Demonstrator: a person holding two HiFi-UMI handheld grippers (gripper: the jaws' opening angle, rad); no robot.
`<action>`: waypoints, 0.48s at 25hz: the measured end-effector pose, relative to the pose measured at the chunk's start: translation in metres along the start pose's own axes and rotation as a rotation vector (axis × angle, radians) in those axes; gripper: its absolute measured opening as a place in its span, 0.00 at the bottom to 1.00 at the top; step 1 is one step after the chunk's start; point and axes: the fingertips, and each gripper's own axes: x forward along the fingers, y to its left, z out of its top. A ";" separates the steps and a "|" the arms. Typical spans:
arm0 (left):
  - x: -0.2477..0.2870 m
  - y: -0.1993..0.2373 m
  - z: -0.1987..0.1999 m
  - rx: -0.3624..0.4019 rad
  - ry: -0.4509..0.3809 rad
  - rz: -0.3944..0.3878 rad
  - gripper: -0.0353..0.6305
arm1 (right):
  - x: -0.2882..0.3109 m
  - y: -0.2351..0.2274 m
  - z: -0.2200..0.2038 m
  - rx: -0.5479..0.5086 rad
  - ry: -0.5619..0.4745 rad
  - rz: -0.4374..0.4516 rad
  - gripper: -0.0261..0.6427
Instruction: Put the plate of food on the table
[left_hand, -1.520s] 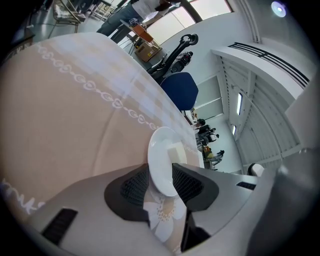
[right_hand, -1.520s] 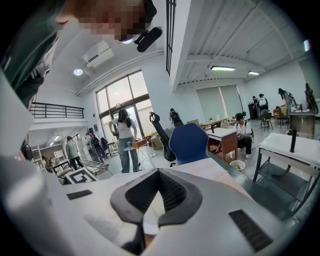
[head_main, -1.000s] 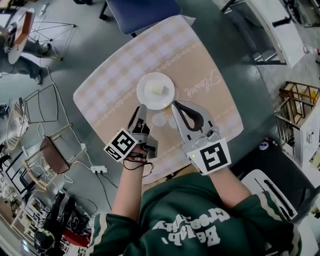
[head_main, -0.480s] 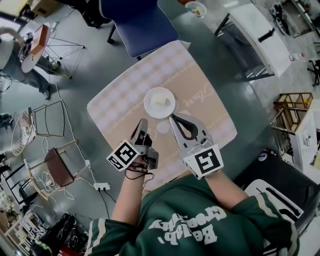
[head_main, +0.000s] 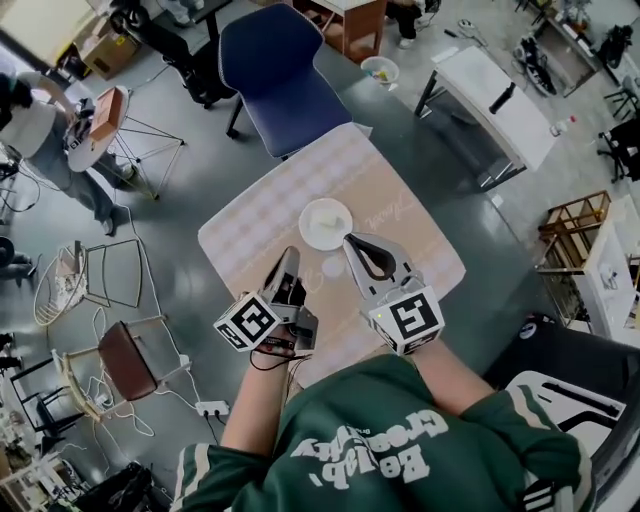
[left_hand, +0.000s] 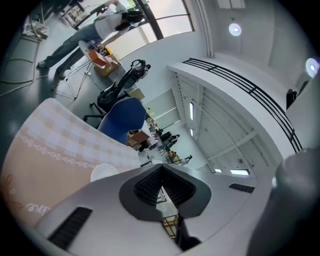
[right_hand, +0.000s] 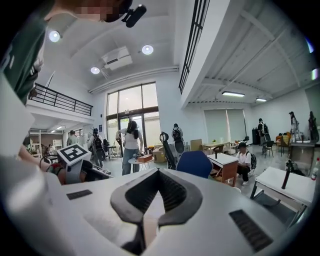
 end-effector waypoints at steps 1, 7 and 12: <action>-0.006 -0.009 0.001 0.033 -0.001 -0.020 0.07 | -0.003 0.004 0.005 0.000 -0.008 -0.002 0.06; -0.051 -0.053 0.010 0.254 -0.024 -0.085 0.07 | -0.024 0.039 0.030 0.015 -0.067 0.010 0.06; -0.088 -0.083 0.015 0.525 -0.042 -0.096 0.07 | -0.042 0.075 0.043 -0.011 -0.069 0.043 0.06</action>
